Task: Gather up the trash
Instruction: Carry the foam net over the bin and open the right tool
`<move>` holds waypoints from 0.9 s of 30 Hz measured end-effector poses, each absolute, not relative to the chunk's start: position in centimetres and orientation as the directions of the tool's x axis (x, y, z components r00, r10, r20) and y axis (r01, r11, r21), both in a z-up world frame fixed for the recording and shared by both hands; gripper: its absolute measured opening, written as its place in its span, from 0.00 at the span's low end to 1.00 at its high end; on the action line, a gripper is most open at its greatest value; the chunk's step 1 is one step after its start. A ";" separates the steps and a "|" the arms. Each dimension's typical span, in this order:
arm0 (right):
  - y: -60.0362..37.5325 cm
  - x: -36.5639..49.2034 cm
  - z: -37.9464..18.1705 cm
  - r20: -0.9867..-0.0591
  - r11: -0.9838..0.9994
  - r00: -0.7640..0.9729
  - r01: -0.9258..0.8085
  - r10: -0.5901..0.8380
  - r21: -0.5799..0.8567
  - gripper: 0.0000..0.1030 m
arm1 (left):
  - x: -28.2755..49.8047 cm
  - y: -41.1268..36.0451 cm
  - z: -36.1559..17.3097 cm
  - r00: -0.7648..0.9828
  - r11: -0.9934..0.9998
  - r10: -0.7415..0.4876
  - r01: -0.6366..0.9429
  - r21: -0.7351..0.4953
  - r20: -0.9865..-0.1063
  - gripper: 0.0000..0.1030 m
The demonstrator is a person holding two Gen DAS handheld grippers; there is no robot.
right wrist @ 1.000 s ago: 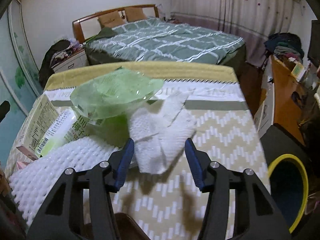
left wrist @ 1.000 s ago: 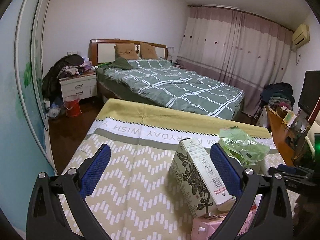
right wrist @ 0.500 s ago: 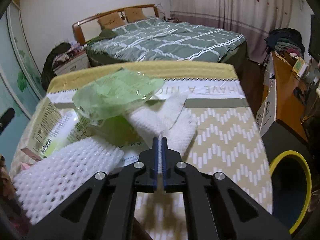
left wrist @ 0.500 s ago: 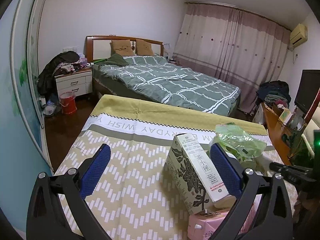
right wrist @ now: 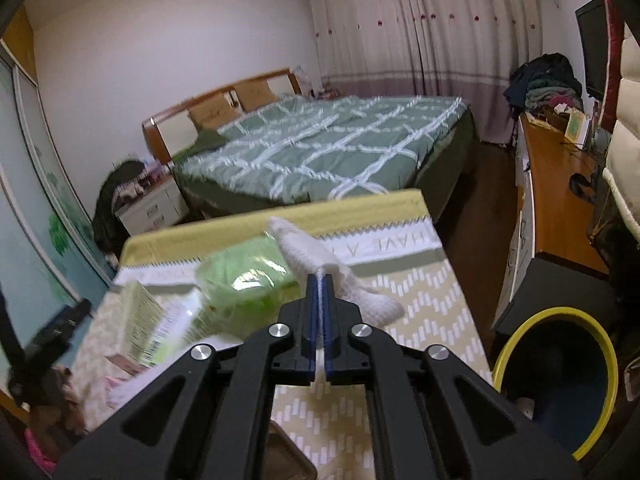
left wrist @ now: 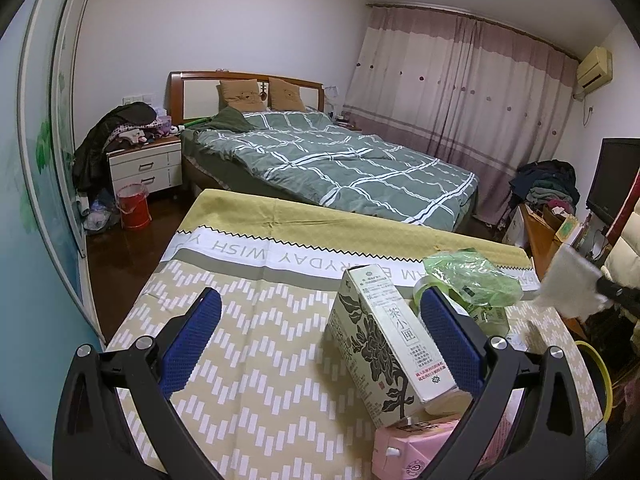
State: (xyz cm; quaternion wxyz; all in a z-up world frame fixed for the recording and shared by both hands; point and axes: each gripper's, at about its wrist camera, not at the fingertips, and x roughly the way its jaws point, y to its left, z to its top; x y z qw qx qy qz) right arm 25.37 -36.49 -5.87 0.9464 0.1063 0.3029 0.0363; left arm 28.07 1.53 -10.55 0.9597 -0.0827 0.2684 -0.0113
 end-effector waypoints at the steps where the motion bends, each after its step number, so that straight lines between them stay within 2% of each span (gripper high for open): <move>1: -36.6 24.9 -5.3 -0.552 0.973 0.822 -0.008 0.137 0.230 0.02 | 28.1 1.4 -10.6 0.856 0.986 -0.066 -0.022 -0.164 -0.513 0.95; 8: -39.4 21.4 -3.0 -0.488 0.965 0.866 0.025 0.110 0.262 0.02 | 28.0 1.4 -10.5 0.857 0.986 -0.068 -0.020 -0.166 -0.510 0.95; 13: -43.3 18.5 -3.4 -0.481 0.950 0.877 0.147 0.004 0.276 0.02 | 27.7 1.0 -10.3 0.861 0.986 -0.074 -0.012 -0.165 -0.503 0.95; 20: -48.6 16.9 -7.9 -0.545 0.893 0.811 0.386 -0.210 0.231 0.02 | 27.2 0.2 -9.9 0.868 0.989 -0.080 0.006 -0.150 -0.490 0.95; 27: -52.0 16.5 -13.1 -0.630 0.824 0.699 0.543 -0.338 0.161 0.03 | 26.4 -1.4 -9.3 0.881 0.993 -0.081 0.033 -0.110 -0.466 0.95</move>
